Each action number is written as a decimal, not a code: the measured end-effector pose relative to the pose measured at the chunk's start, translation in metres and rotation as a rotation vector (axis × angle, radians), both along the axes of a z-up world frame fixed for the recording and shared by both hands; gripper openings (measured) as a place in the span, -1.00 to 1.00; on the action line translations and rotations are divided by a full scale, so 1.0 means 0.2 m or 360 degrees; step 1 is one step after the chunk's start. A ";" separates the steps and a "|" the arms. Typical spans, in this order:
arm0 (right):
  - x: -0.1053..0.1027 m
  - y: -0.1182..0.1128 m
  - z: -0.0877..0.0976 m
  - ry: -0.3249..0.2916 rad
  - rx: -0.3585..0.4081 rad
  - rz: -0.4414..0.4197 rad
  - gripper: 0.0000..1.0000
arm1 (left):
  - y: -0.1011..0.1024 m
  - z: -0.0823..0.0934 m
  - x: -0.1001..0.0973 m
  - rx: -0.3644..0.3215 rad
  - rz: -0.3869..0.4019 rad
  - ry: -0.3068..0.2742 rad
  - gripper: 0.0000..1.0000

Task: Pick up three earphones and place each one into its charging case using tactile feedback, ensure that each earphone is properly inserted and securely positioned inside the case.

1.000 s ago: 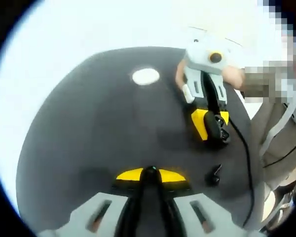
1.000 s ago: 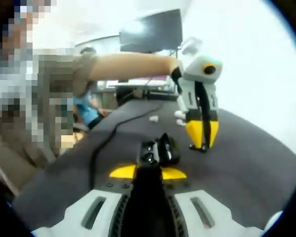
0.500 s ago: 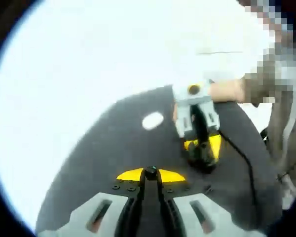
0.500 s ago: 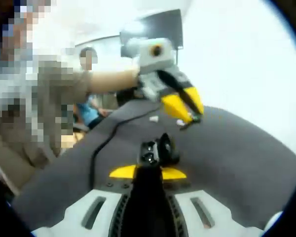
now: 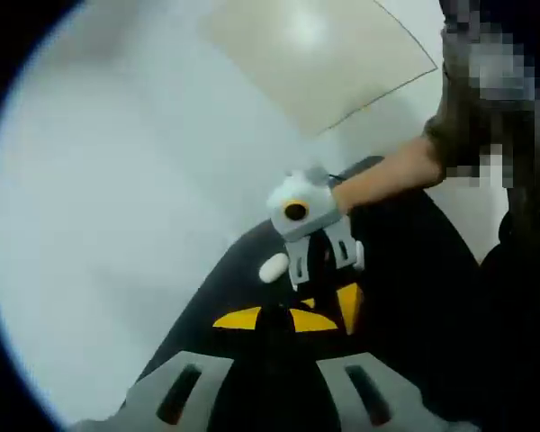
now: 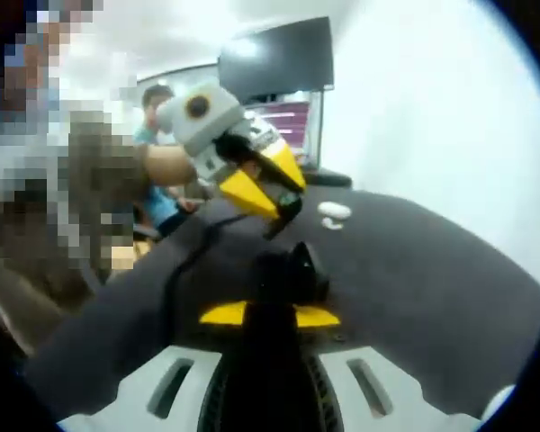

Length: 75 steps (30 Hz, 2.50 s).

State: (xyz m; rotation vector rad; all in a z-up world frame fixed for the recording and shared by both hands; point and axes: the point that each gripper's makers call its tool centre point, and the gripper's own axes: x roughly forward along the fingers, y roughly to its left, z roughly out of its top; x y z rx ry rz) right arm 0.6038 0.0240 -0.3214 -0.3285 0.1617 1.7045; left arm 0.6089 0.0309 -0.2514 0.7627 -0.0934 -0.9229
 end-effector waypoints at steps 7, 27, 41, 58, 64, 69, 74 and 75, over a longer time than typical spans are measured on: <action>0.00 0.00 0.00 0.0000 -0.0001 0.0001 -0.63 | -0.03 -0.05 -0.01 0.0078 -0.0010 -0.0031 -0.84; 0.00 0.00 0.00 -0.0008 -0.0005 0.0000 -0.63 | -0.03 -0.09 0.00 0.0401 -0.0019 -0.0307 -0.84; 0.00 0.00 0.00 -0.0009 -0.0006 0.0001 -0.63 | -0.05 -0.10 -0.05 0.0633 -0.0083 -0.0491 -0.84; 0.00 0.00 0.00 -0.0010 -0.0006 0.0001 -0.63 | 0.00 -0.07 -0.06 0.0933 0.0177 -0.0763 -0.84; 0.00 0.00 0.00 -0.0010 -0.0004 -0.0002 -0.63 | -0.01 -0.06 -0.06 0.0972 0.0212 -0.0840 -0.84; 0.00 0.00 0.00 -0.0012 -0.0003 -0.0003 -0.63 | -0.02 -0.08 -0.05 0.0996 0.0215 -0.0850 -0.84; 0.00 0.00 0.00 -0.0015 -0.0004 -0.0003 -0.63 | -0.03 -0.08 -0.05 0.0987 0.0209 -0.0850 -0.84; 0.00 0.00 0.00 -0.0014 -0.0004 -0.0003 -0.63 | -0.05 -0.07 -0.06 0.0951 0.0202 -0.0831 -0.84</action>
